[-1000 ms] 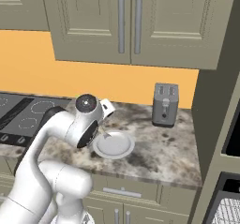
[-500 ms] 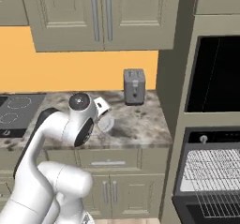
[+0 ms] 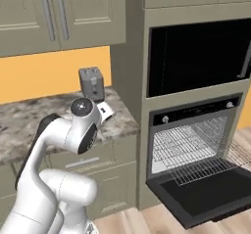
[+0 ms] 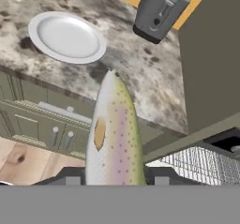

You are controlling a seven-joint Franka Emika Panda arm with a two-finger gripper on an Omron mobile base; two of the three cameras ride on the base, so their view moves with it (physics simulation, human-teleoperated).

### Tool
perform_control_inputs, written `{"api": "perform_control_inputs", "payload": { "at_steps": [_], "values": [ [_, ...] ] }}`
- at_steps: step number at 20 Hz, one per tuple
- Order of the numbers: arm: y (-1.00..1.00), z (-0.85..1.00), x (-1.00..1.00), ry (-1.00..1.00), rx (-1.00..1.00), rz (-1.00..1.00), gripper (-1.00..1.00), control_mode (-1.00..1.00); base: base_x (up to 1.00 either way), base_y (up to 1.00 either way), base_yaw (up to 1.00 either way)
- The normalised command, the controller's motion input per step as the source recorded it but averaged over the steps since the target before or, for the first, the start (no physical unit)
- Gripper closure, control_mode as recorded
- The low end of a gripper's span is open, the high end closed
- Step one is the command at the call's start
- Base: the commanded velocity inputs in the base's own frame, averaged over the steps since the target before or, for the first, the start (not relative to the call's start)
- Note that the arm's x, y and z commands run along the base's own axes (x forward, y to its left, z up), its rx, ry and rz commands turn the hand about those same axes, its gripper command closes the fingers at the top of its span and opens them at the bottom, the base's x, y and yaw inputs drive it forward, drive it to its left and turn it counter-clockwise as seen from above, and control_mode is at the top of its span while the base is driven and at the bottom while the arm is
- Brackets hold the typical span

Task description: Place the fish on the top rack of the oven, and slide the tray back inside. Close the oven door.

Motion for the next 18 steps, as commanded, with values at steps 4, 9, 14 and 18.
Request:
{"api": "perform_control_inputs", "payload": {
  "at_steps": [4,9,14,18],
  "values": [
    [0.0,0.0,0.0,0.0,0.0,0.0,1.0,1.0,0.08,-0.15,-0.49],
    [0.0,0.0,0.0,0.0,0.0,0.0,1.0,1.0,0.14,-0.04,-0.5],
    [0.0,0.0,0.0,0.0,0.0,0.0,1.0,1.0,0.4,0.0,-0.47],
    [0.0,0.0,0.0,0.0,0.0,0.0,1.0,1.0,0.57,0.0,-0.44]
  ]
}}
